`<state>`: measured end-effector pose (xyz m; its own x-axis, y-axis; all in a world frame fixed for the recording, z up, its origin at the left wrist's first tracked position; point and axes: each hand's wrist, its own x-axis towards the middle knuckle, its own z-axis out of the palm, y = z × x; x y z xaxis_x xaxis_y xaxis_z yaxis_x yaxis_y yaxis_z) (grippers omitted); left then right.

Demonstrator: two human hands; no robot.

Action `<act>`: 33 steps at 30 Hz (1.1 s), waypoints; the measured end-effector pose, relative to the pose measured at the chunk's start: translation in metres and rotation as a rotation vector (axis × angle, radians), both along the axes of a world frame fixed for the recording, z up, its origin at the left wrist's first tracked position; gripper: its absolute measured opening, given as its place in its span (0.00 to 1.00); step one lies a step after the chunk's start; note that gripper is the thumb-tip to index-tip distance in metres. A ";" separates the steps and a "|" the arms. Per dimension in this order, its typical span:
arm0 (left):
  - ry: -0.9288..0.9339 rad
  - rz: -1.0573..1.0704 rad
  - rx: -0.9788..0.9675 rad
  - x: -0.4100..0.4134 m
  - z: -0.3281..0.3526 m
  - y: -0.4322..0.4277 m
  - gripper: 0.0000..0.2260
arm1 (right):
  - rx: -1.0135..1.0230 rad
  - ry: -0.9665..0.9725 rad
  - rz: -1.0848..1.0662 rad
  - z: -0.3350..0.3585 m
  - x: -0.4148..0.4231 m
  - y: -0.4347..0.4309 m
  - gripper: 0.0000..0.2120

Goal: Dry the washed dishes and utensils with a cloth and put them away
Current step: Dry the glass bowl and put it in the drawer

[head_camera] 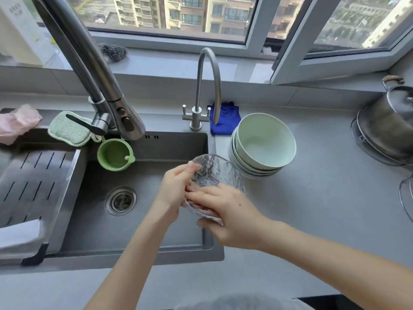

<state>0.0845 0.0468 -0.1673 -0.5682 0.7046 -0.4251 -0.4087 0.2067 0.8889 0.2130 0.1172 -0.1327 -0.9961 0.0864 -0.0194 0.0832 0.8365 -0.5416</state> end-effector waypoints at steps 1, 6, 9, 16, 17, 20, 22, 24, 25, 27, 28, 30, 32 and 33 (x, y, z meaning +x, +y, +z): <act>-0.047 -0.078 0.009 -0.003 -0.001 -0.003 0.13 | 0.065 -0.023 0.106 0.003 0.006 0.009 0.23; -0.010 -0.437 -0.019 -0.018 0.005 0.002 0.21 | 0.650 -0.016 0.497 0.013 0.023 0.050 0.17; -0.066 -0.643 -0.087 -0.029 0.014 0.015 0.21 | 0.759 0.053 0.536 0.010 0.027 0.056 0.25; -0.037 0.053 0.066 0.033 -0.001 0.011 0.14 | 0.673 0.185 0.079 -0.012 0.018 0.039 0.18; 0.064 0.163 0.016 0.041 -0.005 0.015 0.14 | 0.623 0.198 0.007 -0.017 0.015 0.030 0.17; 0.196 0.199 -0.078 0.036 -0.007 0.017 0.12 | 0.517 0.170 -0.013 -0.023 0.016 0.020 0.15; 0.172 0.060 -0.069 0.024 -0.007 0.010 0.12 | 0.547 0.078 0.170 -0.018 0.026 0.030 0.18; 0.187 -0.099 -0.092 0.014 -0.005 0.005 0.12 | 0.669 -0.006 0.323 -0.008 0.033 0.042 0.21; 0.180 -0.141 -0.102 0.011 -0.004 0.006 0.13 | 0.714 -0.003 0.348 -0.002 0.033 0.046 0.20; 0.109 -0.154 -0.112 0.006 0.000 0.012 0.14 | 0.766 0.062 0.346 0.009 0.030 0.053 0.16; 0.051 -0.140 -0.114 0.005 0.004 0.016 0.14 | 0.777 0.111 0.332 0.014 0.029 0.056 0.14; -0.070 -0.123 -0.113 0.006 0.010 0.024 0.12 | 0.760 0.217 0.283 0.025 0.032 0.065 0.15; -0.137 -0.144 -0.119 0.010 0.013 0.032 0.09 | 0.703 0.292 0.214 0.036 0.039 0.071 0.17; -0.146 -0.150 -0.124 0.012 0.014 0.035 0.09 | 0.659 0.315 0.194 0.040 0.043 0.073 0.16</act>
